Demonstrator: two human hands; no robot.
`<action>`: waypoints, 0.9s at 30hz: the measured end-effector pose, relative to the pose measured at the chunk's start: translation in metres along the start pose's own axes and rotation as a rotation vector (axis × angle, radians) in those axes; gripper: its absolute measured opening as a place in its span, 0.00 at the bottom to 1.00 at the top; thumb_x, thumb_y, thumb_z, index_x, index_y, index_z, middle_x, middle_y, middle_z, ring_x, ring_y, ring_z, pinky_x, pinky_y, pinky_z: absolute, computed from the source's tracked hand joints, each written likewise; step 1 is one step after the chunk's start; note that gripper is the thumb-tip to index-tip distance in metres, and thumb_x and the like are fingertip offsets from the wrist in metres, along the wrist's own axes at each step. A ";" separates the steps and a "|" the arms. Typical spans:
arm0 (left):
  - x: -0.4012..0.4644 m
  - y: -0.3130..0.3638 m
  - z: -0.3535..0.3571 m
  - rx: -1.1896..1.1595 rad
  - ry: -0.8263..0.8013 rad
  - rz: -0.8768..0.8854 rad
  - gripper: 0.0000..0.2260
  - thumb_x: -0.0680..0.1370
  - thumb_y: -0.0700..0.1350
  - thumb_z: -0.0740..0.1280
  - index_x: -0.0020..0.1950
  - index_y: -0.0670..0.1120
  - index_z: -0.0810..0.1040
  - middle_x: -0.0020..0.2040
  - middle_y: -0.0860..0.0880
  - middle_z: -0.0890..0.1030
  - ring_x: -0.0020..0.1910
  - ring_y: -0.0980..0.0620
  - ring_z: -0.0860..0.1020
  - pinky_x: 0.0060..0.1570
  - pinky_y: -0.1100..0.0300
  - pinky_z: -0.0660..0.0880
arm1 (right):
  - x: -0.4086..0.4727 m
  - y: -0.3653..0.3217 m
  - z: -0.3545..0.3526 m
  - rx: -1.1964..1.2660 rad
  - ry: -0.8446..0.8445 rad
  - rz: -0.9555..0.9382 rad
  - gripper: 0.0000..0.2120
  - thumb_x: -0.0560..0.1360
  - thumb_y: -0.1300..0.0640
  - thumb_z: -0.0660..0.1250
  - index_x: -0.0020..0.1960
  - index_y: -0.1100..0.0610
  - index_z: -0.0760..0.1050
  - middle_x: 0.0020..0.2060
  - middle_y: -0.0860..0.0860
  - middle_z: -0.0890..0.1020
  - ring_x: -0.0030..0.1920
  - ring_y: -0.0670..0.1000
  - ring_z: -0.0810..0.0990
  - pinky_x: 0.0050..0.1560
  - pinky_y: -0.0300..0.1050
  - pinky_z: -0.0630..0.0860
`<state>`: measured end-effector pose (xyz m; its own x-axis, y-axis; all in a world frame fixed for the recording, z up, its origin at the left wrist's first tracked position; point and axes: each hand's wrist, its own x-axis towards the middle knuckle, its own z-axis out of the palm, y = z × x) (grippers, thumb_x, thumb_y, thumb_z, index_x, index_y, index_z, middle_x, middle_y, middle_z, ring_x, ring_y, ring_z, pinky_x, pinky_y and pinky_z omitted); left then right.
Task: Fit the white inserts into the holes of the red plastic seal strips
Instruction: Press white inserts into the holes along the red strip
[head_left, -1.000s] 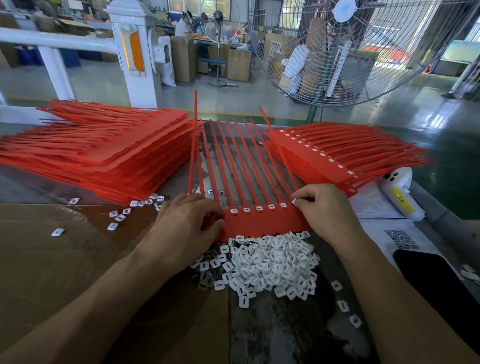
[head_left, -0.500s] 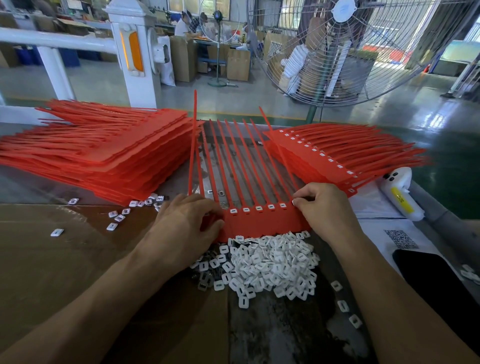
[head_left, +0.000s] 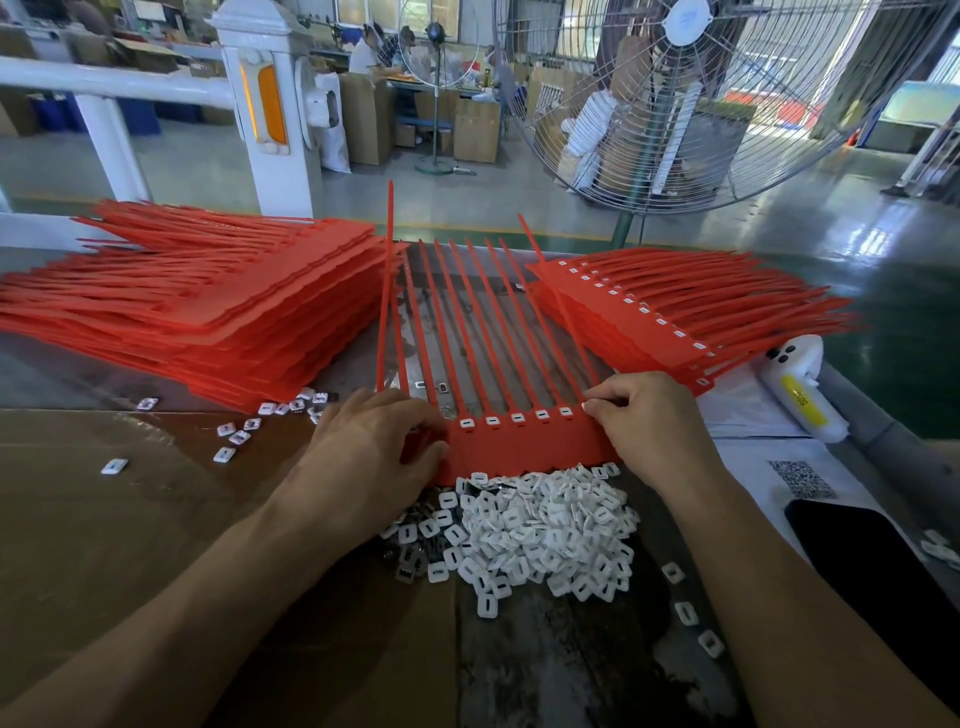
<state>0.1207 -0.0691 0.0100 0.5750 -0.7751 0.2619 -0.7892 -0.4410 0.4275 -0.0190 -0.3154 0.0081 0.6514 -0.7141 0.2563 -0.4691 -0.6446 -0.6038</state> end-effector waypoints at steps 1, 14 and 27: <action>0.000 0.000 0.000 -0.001 0.003 0.001 0.13 0.80 0.57 0.66 0.63 0.60 0.78 0.59 0.62 0.76 0.63 0.57 0.70 0.68 0.50 0.66 | 0.000 0.000 -0.001 0.003 0.001 0.003 0.07 0.78 0.56 0.72 0.53 0.51 0.87 0.52 0.45 0.87 0.51 0.43 0.80 0.52 0.39 0.71; -0.001 0.001 -0.001 -0.003 0.006 -0.009 0.12 0.80 0.57 0.66 0.64 0.60 0.78 0.59 0.62 0.76 0.63 0.57 0.70 0.68 0.51 0.65 | -0.012 -0.012 -0.012 -0.152 -0.073 -0.026 0.15 0.80 0.63 0.63 0.60 0.53 0.85 0.61 0.51 0.84 0.60 0.52 0.82 0.61 0.46 0.76; -0.001 0.003 -0.003 -0.003 -0.020 -0.037 0.13 0.80 0.57 0.66 0.64 0.60 0.77 0.61 0.61 0.76 0.64 0.57 0.69 0.70 0.49 0.65 | -0.006 -0.041 -0.018 -0.477 -0.259 0.062 0.20 0.81 0.64 0.60 0.65 0.48 0.82 0.64 0.49 0.82 0.65 0.55 0.79 0.62 0.50 0.77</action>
<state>0.1183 -0.0684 0.0137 0.5992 -0.7673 0.2285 -0.7669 -0.4682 0.4390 -0.0146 -0.2894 0.0444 0.7112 -0.7030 0.0002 -0.6906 -0.6987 -0.1868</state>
